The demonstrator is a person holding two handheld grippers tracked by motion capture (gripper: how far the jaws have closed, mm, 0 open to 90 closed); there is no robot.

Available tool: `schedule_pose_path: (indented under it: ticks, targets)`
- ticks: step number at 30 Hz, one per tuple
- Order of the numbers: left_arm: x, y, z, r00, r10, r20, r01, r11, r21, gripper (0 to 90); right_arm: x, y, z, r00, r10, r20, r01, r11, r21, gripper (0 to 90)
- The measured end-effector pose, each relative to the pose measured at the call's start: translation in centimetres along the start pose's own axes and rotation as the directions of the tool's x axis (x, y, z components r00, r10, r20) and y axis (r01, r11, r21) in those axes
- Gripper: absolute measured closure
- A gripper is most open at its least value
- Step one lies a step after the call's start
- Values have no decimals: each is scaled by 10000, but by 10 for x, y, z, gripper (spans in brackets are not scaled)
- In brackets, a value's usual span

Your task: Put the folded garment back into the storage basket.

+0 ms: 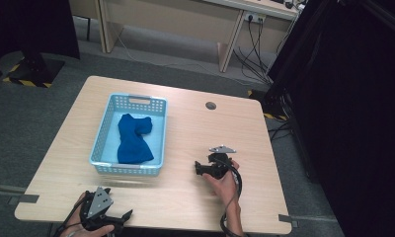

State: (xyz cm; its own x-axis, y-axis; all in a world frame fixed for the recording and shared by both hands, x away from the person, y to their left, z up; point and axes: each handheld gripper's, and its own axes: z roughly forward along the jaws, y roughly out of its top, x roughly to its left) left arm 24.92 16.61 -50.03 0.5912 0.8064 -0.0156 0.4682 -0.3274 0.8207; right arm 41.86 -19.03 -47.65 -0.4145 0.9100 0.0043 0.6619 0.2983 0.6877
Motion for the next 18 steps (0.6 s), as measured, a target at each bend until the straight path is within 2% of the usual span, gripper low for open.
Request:
schedule_pose_path:
  ticks: [18]
  targets:
    - [0,0,0,10000,-7,-7,7,10000,-20,0,-5,-14,-12,10000,55,75,-54,9999,-149,131]
